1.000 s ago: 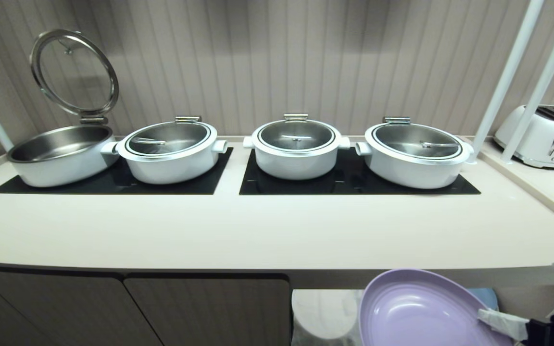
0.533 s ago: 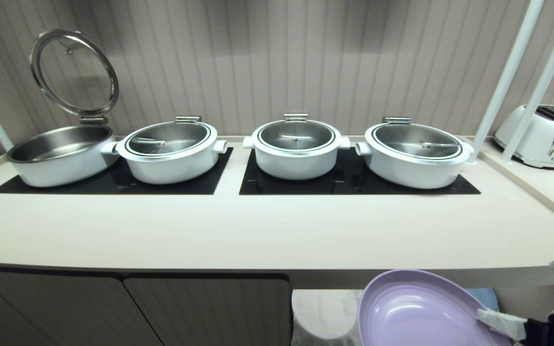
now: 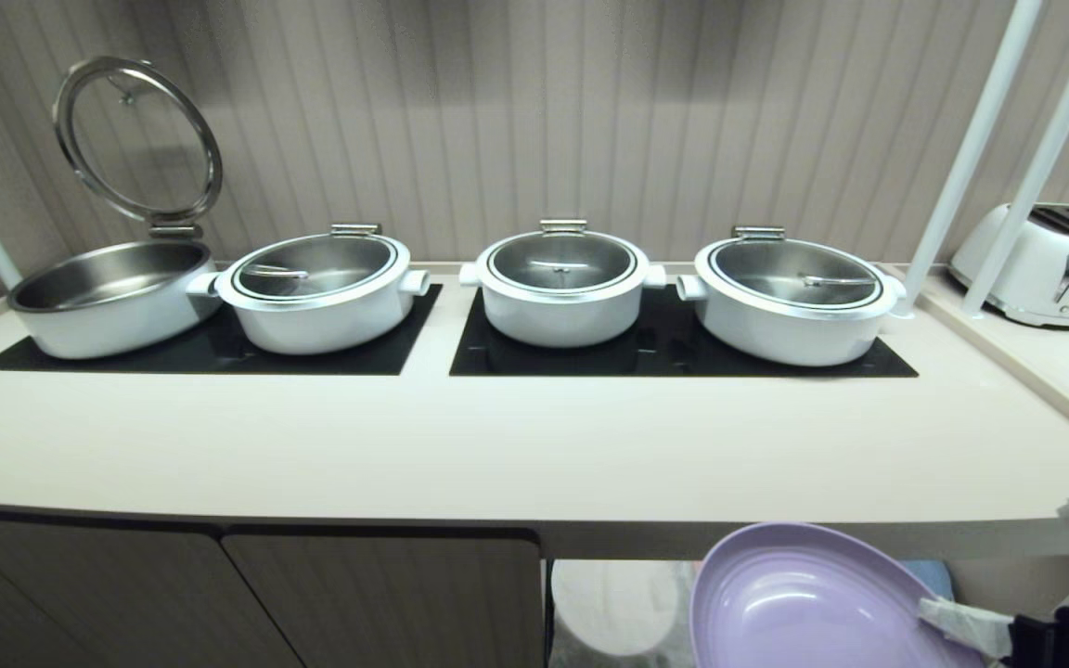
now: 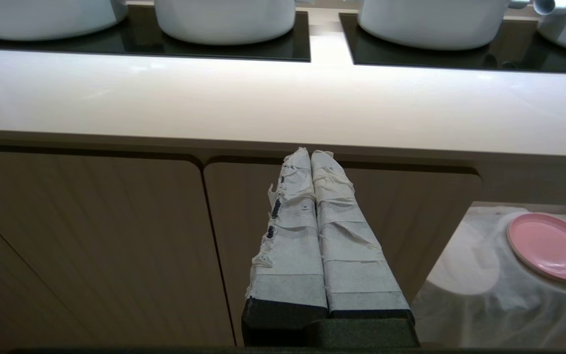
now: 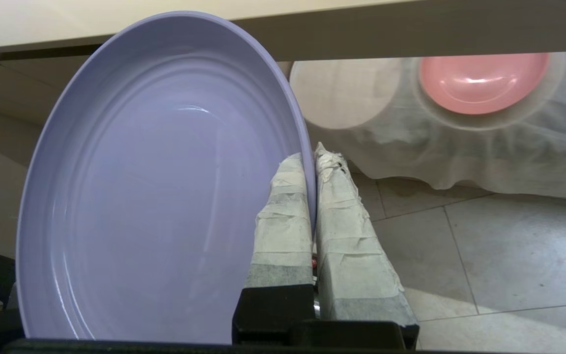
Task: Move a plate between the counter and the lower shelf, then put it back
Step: Put the plate
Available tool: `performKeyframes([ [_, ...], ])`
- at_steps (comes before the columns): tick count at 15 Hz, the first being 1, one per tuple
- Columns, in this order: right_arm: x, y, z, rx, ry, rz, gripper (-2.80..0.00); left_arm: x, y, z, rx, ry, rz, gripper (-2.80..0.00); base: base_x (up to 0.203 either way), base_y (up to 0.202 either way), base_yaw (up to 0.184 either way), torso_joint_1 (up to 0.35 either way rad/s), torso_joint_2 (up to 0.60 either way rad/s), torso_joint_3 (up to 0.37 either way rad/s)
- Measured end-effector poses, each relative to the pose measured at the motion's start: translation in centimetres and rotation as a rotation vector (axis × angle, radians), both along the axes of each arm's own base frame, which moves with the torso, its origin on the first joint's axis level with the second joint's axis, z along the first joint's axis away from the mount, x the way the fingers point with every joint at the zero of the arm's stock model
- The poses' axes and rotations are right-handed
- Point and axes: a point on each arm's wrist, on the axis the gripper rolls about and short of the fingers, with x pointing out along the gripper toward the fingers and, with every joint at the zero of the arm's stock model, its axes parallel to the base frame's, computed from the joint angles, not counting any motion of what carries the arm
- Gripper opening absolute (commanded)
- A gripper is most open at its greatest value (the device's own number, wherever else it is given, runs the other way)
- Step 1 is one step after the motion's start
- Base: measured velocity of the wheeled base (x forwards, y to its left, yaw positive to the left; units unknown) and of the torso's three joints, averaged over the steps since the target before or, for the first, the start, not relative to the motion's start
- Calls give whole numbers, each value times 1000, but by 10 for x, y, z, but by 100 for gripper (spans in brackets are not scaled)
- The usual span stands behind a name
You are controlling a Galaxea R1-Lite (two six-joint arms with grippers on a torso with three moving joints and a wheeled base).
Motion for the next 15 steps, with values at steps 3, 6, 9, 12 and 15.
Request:
performKeyframes([
  [3, 0, 0, 0, 0, 0, 0, -280, 0, 0, 0, 0, 0, 0, -280, 0, -195, -1, 5, 0, 4],
  [6, 0, 0, 0, -1, -1, 0, -280, 0, 0, 0, 1, 1, -1, -280, 0, -196, 1, 2, 3, 2],
  [9, -1, 0, -1, -1, 1, 0, -280, 0, 0, 0, 1, 1, 0, -280, 0, -195, 2, 6, 2, 0],
  [12, -1, 0, -2, -3, 2, -1, -280, 0, 0, 0, 0, 1, 0, -280, 0, -196, 1, 5, 0, 0],
  [15, -2, 0, -2, -3, 3, 0, -280, 0, 0, 0, 0, 0, 0, -280, 0, -194, -2, 5, 1, 0],
])
